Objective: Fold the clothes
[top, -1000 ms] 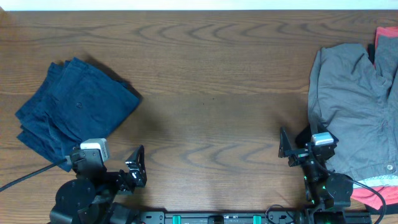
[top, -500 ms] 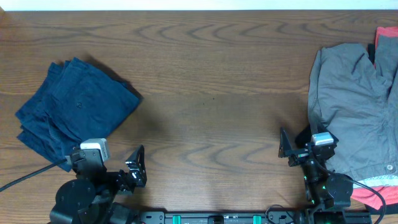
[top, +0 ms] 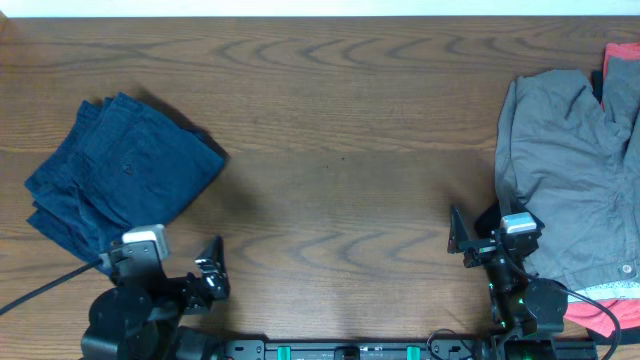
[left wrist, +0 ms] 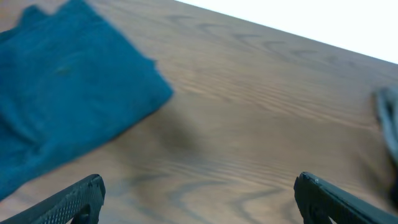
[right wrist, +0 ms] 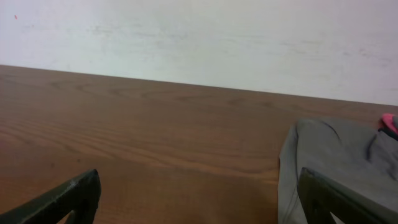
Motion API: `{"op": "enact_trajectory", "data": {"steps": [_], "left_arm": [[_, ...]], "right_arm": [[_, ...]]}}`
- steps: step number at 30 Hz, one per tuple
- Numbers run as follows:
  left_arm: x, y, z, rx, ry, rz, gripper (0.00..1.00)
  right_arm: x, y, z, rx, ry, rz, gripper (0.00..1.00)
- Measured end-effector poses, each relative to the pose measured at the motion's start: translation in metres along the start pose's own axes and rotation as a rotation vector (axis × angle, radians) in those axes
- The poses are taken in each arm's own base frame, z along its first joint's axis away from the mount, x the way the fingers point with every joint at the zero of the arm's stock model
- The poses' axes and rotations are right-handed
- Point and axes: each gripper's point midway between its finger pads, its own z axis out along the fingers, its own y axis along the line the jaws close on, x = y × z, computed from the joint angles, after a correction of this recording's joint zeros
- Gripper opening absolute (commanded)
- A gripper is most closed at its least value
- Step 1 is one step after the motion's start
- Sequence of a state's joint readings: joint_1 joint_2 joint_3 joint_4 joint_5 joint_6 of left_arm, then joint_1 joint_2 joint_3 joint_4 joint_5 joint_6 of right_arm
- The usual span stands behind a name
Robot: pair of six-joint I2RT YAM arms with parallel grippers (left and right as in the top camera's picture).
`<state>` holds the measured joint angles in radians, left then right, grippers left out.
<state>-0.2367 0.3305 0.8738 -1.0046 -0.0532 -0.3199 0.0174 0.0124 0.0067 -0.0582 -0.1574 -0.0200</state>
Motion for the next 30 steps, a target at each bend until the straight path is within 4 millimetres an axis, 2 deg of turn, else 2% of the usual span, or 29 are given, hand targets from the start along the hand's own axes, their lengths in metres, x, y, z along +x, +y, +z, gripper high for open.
{"op": "enact_trajectory", "data": {"steps": [3, 7, 14, 21, 23, 30], "left_arm": [[0.003, 0.016, 0.003, -0.075, -0.015, -0.032, 0.98], [0.020, 0.036, 0.020, -0.144, -0.051, -0.047, 0.98], [0.028, 0.058, 0.068, -0.161, -0.263, -0.060, 0.98], [0.027, 0.066, 0.115, -0.121, -0.434, -0.057, 0.98], [0.022, 0.064, 0.115, -0.109, -0.477, -0.056, 0.98], [0.021, 0.064, 0.115, -0.106, -0.487, -0.053, 0.98]], "right_arm": [[0.000, 0.000, 0.000, 0.000, 0.000, 0.000, 0.99], [0.000, 0.000, 0.000, 0.000, -0.001, 0.000, 0.99], [0.000, 0.000, 0.000, 0.001, -0.001, 0.000, 0.99], [0.000, 0.000, 0.000, 0.001, -0.001, -0.001, 0.99], [-0.001, 0.000, 0.000, 0.000, -0.003, -0.002, 0.99], [-0.001, 0.000, 0.000, 0.000, -0.003, -0.004, 0.99]]}}
